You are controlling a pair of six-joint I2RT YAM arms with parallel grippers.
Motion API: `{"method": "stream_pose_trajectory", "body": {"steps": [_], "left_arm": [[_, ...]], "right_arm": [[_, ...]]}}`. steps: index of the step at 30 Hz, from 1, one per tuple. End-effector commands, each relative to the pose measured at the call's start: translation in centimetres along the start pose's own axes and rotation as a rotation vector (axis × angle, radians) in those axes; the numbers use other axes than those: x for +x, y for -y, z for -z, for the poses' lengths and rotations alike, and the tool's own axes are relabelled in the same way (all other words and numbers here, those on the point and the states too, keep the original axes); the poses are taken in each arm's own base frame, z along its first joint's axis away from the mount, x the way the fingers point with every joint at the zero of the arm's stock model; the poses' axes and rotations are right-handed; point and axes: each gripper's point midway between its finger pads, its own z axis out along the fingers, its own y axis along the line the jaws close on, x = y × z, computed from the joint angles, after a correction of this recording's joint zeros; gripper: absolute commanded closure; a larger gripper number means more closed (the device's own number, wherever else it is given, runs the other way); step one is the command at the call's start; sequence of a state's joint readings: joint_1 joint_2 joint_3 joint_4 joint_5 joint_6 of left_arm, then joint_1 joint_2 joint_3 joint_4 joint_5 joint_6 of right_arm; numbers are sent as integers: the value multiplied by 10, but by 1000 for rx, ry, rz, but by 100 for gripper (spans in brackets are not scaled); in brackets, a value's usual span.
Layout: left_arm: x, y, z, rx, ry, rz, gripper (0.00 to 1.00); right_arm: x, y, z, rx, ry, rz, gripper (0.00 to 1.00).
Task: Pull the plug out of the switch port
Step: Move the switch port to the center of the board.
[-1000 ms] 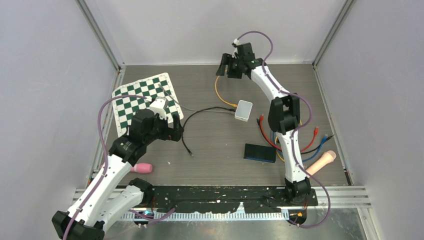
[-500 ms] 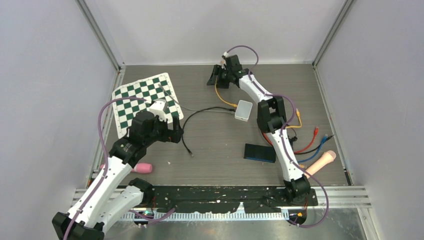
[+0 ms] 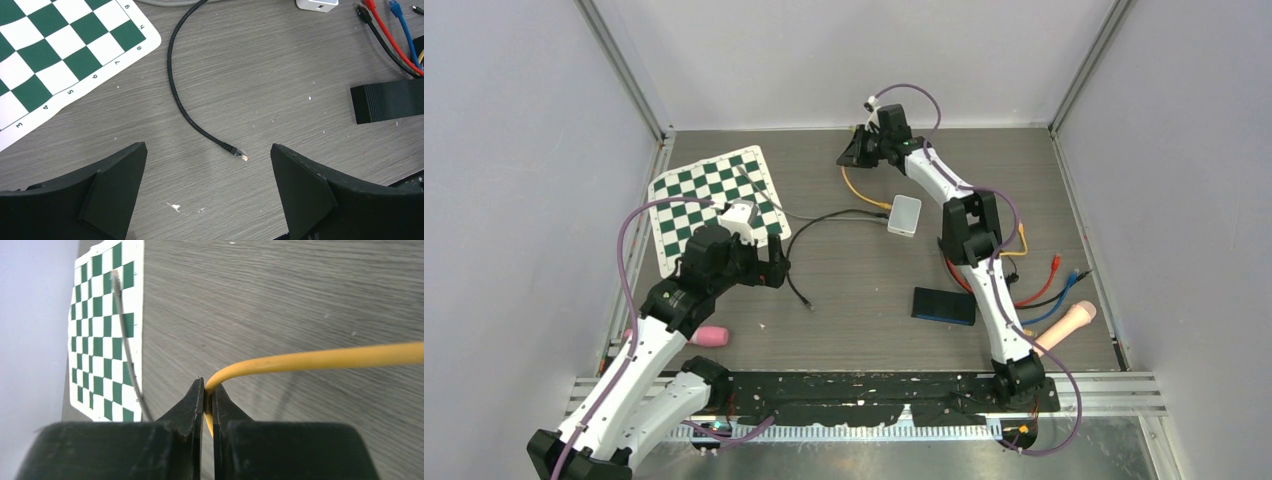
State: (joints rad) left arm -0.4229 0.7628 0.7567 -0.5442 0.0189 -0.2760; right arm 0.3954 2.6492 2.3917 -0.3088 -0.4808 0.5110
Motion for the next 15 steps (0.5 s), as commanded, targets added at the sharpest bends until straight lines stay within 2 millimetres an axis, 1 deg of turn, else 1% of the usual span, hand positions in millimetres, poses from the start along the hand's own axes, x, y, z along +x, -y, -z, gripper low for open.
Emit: {"method": "stream_pose_trajectory", "body": {"steps": [1, 2, 3, 6, 7, 9, 11, 12, 13, 14, 15], "left_arm": [[-6, -2, 1, -6, 28, 9, 0], [-6, -1, 1, -1, 31, 10, 0], [-7, 0, 1, 2, 32, 11, 0], [-7, 1, 1, 8, 30, 12, 1], [-8, 1, 2, 7, 33, 12, 0], [-8, 1, 3, 4, 37, 12, 0], [-8, 0, 4, 1, 40, 11, 0], [-8, 0, 4, 0, 42, 10, 0], [-8, 0, 5, -1, 43, 10, 0], [-8, -1, 5, -5, 44, 10, 0], [-9, -1, 6, -5, 46, 10, 1]], "right_arm": [[-72, -108, 73, -200, 175, 208, 95], [-77, -115, 82, -206, 191, 223, 95], [-74, -112, 82, -199, 190, 231, 95], [-70, -119, 89, -219, 181, 243, 95], [-66, -123, 90, -243, 165, 248, 95], [-55, -125, 92, -264, 131, 247, 95], [-39, -122, 93, -276, 85, 246, 95], [-26, -118, 94, -271, 55, 247, 95], [-16, -119, 95, -286, 28, 255, 95], [-2, -114, 98, -279, -8, 264, 95], [9, -116, 99, -288, -37, 276, 95]]}}
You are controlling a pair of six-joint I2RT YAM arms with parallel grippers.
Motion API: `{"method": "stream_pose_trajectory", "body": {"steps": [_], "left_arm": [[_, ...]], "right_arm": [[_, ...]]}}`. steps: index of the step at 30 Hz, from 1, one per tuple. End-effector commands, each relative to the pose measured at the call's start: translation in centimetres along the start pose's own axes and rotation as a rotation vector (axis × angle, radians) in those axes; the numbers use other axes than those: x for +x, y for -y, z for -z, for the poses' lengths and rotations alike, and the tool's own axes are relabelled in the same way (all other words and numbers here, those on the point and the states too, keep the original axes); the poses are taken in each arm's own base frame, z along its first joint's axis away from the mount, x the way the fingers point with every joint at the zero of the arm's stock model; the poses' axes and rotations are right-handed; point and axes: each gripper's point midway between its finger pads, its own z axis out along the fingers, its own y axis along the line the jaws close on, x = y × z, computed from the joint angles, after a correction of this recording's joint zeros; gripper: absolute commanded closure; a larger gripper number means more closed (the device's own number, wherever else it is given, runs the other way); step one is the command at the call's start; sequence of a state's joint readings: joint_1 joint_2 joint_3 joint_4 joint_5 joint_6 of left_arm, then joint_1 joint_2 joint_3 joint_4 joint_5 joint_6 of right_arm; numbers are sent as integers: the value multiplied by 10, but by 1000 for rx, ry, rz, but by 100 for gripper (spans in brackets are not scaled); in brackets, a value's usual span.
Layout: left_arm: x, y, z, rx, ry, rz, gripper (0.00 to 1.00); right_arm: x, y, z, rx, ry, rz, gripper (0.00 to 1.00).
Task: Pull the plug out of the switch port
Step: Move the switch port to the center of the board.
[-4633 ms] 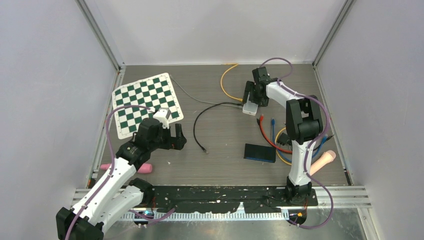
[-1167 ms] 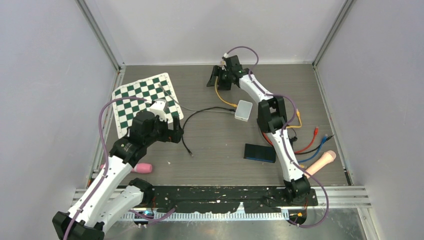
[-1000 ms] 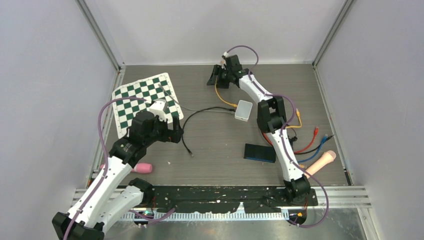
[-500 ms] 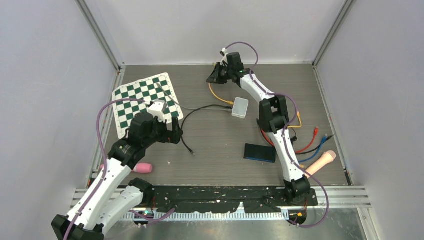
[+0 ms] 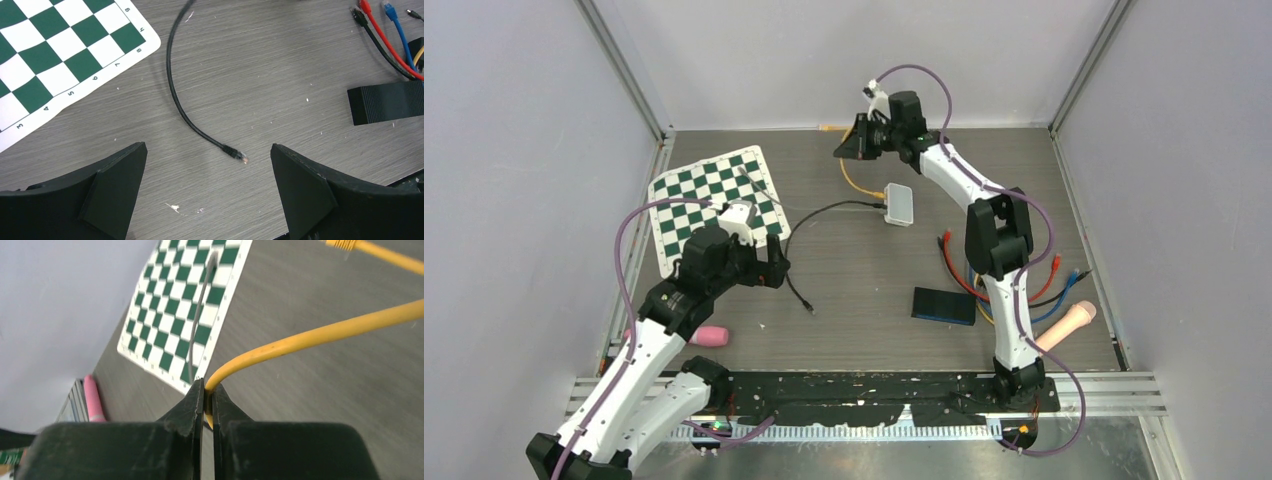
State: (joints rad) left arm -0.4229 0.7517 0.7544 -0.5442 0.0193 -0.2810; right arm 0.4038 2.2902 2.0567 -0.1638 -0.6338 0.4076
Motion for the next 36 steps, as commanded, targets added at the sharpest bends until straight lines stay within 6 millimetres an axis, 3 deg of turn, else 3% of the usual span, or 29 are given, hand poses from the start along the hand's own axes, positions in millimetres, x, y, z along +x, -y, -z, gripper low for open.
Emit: {"method": "stream_pose_trajectory", "body": {"steps": [1, 7, 11, 16, 24, 29, 32, 35, 36], "left_arm": [[-9, -2, 5, -8, 41, 6, 0], [-17, -7, 10, -45, 72, 6, 1], [-20, -11, 15, -69, 84, 12, 1], [-24, -18, 24, -110, 107, 20, 0], [-23, -24, 27, -142, 106, 9, 0], [-18, -40, 32, -239, 105, 61, 0], [-16, -46, 35, -264, 129, 80, 0], [-14, -47, 35, -266, 131, 81, 0], [-14, -47, 34, -263, 128, 78, 0]], "right_arm": [[42, -31, 18, -92, -128, 90, 95], [103, -55, 33, -172, -331, 214, 95], [133, -81, 39, -237, -422, 291, 95], [164, -113, 62, -296, -512, 380, 95], [235, -162, 100, -486, -711, 445, 95], [285, -183, 106, -559, -811, 442, 92], [307, -189, 107, -567, -850, 446, 90], [316, -192, 106, -562, -872, 455, 81], [317, -194, 107, -562, -874, 462, 71]]}}
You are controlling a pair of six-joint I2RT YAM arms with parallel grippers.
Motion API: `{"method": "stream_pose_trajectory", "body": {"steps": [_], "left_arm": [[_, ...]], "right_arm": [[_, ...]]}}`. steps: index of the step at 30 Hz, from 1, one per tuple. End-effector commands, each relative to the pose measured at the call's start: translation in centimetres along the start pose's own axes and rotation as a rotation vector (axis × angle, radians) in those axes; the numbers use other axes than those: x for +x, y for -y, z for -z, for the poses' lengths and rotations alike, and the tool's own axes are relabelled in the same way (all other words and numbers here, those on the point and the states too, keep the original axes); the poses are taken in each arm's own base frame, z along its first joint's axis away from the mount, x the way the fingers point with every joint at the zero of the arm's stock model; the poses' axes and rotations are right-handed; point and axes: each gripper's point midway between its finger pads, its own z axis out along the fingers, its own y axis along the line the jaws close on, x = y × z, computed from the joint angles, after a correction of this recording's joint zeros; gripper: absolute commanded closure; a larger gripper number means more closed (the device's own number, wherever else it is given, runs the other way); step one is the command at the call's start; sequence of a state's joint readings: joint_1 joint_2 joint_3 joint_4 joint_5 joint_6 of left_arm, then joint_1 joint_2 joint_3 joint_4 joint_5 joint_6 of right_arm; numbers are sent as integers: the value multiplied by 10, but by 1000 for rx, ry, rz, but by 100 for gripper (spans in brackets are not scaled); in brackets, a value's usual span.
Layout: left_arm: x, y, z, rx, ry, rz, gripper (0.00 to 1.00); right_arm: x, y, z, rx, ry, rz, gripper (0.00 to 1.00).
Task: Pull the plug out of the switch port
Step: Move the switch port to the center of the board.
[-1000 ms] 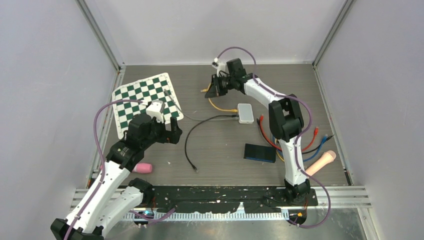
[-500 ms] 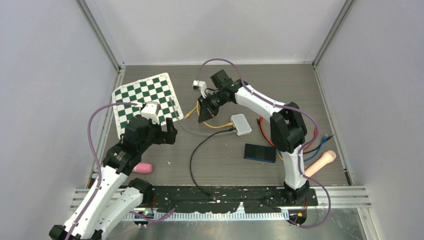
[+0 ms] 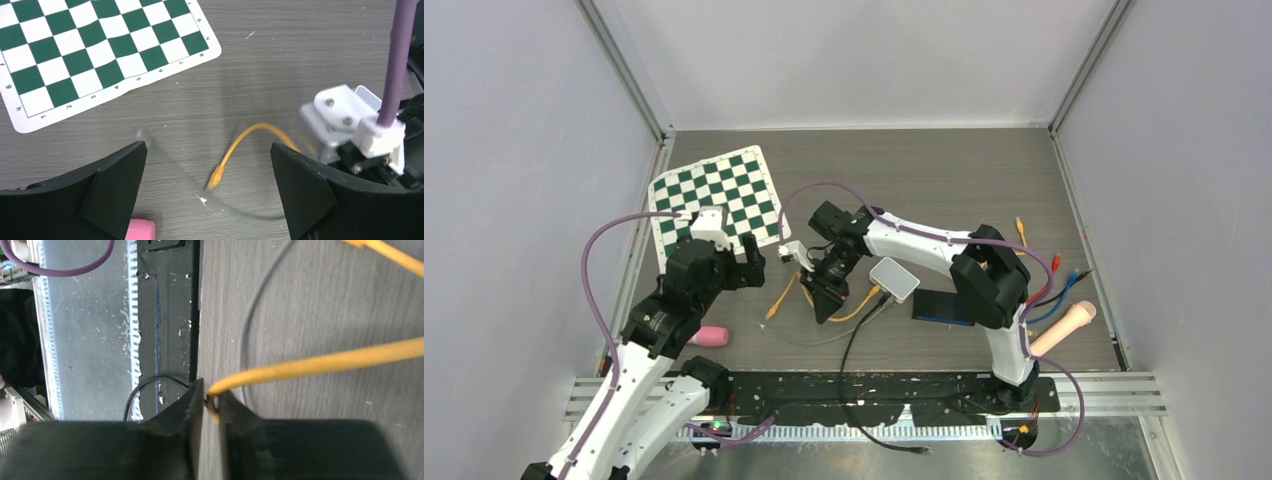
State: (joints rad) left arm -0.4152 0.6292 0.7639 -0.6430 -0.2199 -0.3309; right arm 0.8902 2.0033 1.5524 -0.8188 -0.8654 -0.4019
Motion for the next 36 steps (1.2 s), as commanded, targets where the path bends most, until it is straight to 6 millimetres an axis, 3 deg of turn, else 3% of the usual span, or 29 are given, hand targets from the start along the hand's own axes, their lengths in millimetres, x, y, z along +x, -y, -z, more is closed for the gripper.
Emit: {"method": "stream_pose_trajectory", "body": {"steps": [1, 5, 6, 9, 10, 11, 12, 13, 14, 15, 16, 17, 18, 20, 21, 22, 29, 36], "left_arm": [[-6, -6, 0, -30, 29, 18, 0], [-4, -2, -4, -13, 13, -4, 0], [-3, -1, -7, -10, 1, -11, 1], [2, 2, -12, 4, -25, -27, 1], [3, 4, -15, 16, -31, -32, 1], [5, 7, -17, 30, -39, -36, 1], [7, 9, -20, 43, -49, -40, 1], [9, 14, -23, 66, -58, -48, 1], [12, 18, -27, 88, -72, -57, 1], [14, 24, -30, 118, -87, -63, 1], [15, 31, -33, 154, -101, -71, 1], [17, 41, -34, 210, -125, -82, 1], [17, 55, -34, 284, -138, -86, 1], [14, 74, -36, 383, -131, -81, 1], [11, 83, -38, 430, -124, -76, 1], [10, 91, -39, 470, -130, -74, 1], [39, 111, -58, 553, -302, -88, 1], [82, 104, -59, 535, -422, -96, 1]], "right_arm": [[-12, -11, 3, 14, 22, 47, 68], [-21, -11, 18, 124, 83, 48, 53], [-27, -17, 30, 158, 119, 61, 48], [-25, -12, 51, 287, 206, 9, 43], [-29, -20, 64, 322, 255, -6, 42], [-19, -10, 68, 384, 275, -30, 42], [-23, -19, 83, 420, 333, -46, 41], [-11, -4, 89, 511, 361, -96, 41], [-18, -9, 107, 559, 452, -138, 41], [4, 13, 117, 681, 462, -235, 41], [10, 19, 137, 770, 537, -330, 41], [33, 32, 144, 821, 547, -426, 41], [43, 33, 155, 854, 608, -538, 42], [84, 44, 156, 886, 638, -730, 42], [91, 45, 164, 898, 674, -764, 42], [102, 47, 159, 900, 680, -801, 41], [115, 52, 157, 918, 747, -914, 41], [114, 60, 140, 860, 740, -992, 40]]}}
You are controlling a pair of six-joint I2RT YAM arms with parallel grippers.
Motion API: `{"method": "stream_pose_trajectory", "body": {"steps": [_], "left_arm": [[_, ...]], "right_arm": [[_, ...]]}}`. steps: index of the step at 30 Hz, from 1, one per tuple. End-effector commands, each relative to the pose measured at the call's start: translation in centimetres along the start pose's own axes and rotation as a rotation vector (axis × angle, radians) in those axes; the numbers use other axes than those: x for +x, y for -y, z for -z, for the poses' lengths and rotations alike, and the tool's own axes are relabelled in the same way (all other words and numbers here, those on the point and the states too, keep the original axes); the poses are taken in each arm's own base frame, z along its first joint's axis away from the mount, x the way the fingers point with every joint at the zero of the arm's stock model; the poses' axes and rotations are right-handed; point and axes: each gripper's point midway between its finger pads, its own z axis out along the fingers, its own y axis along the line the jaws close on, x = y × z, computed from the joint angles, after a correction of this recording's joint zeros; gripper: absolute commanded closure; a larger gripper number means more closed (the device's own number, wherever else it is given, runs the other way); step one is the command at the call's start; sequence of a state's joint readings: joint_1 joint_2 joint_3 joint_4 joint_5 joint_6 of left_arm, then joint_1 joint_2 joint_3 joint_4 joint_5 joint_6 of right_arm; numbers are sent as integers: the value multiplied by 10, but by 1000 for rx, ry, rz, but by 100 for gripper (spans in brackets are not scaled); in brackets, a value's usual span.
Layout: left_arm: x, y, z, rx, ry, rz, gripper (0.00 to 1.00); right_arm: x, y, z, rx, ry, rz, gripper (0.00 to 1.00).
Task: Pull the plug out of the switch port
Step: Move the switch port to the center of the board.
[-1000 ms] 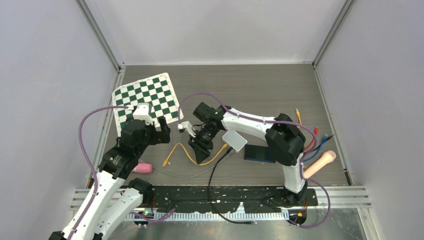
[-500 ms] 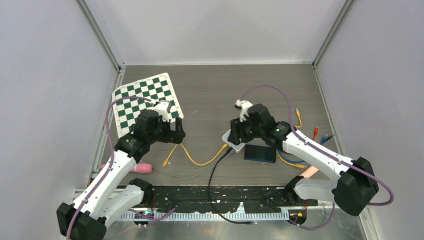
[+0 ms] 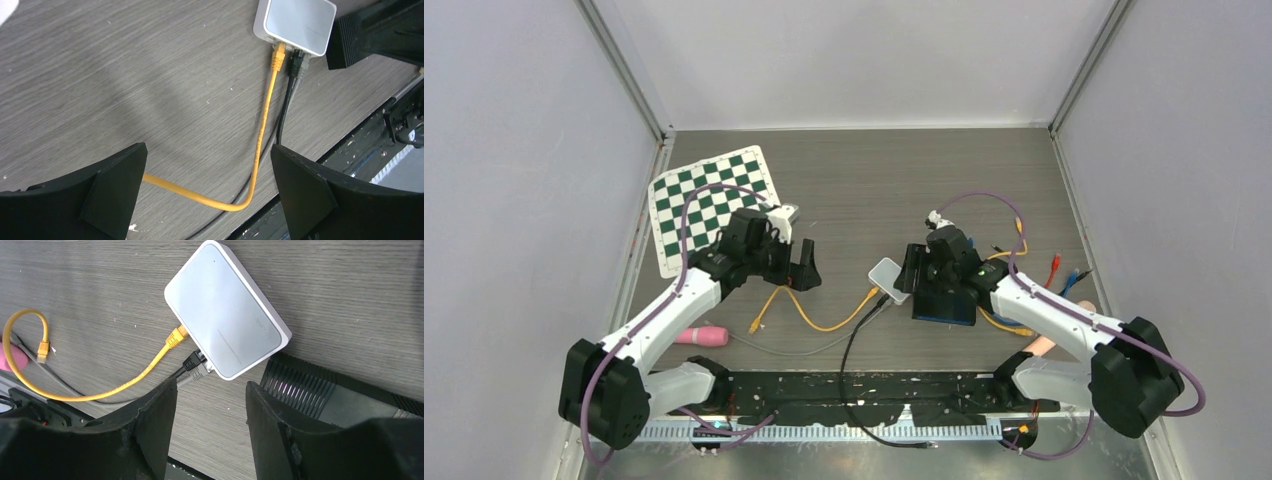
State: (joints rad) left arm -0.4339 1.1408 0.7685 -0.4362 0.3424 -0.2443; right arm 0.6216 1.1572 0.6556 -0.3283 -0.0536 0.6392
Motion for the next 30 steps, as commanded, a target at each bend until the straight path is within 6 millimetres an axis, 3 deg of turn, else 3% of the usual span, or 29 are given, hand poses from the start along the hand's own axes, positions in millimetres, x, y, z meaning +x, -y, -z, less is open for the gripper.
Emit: {"method": "stream_pose_trajectory", "body": {"steps": [1, 5, 17, 25, 30], "left_arm": [[9, 6, -1, 39, 3, -24, 1], [26, 3, -4, 45, -23, -6, 1], [56, 4, -17, 79, -102, 28, 1], [69, 8, -20, 93, -131, 61, 1], [82, 14, -22, 115, -135, 101, 1]], "right_arm": [[-7, -11, -10, -31, 16, -67, 40], [-2, -19, -17, -67, -21, -51, 40], [14, -11, -31, -18, -93, -46, 41], [5, -9, -58, 34, -130, 42, 41], [-9, -26, -71, -25, -151, 154, 41]]}}
